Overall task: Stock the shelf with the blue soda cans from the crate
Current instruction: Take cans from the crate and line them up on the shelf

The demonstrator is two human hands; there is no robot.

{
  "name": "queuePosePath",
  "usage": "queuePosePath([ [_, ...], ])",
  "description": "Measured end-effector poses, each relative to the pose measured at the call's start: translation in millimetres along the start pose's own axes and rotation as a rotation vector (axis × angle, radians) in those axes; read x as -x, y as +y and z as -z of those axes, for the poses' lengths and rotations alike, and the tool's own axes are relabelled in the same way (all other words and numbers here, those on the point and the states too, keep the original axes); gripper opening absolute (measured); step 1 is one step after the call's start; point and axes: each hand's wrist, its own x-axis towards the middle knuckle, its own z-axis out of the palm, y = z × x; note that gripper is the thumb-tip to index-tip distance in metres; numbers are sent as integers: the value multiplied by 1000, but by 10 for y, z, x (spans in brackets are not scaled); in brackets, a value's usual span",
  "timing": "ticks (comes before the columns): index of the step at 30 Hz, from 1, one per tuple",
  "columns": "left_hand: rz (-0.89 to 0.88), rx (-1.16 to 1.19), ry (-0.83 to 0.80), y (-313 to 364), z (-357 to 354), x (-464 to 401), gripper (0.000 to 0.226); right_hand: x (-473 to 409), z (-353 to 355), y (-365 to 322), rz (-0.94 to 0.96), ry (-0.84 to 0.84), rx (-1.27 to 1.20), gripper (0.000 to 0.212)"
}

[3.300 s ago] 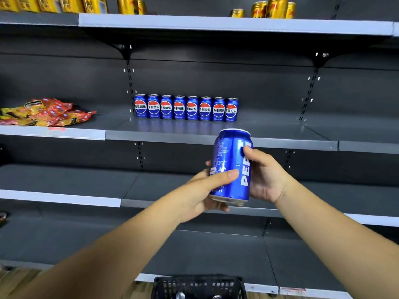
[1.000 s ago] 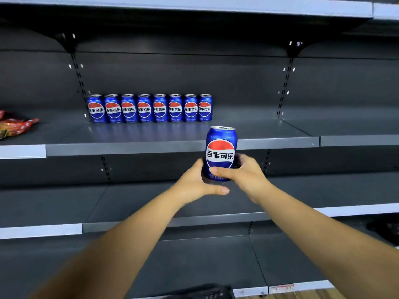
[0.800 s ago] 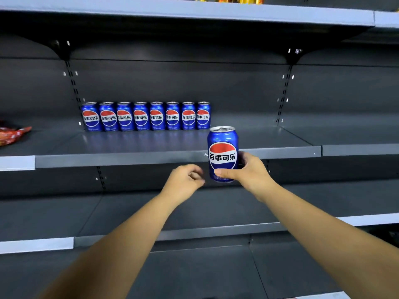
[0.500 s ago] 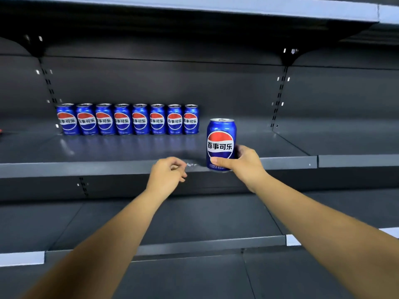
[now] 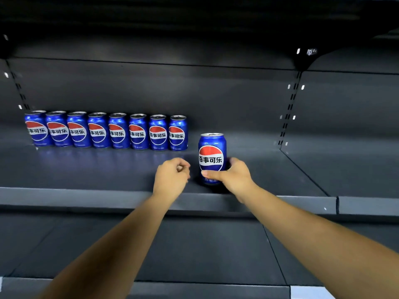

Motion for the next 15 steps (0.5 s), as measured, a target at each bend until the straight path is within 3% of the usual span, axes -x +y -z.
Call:
queuePosePath([
  [5, 162, 40, 37, -66, -177, -228, 23, -316, -65, 114, 20, -38, 10, 53],
  [9, 293, 29, -47, -122, -238, -422, 20, -511, -169, 177, 16, -28, -47, 61],
  [15, 289, -111, -11, -231, -262, -592, 20, -804, -266, 296, 6, -30, 190, 75],
])
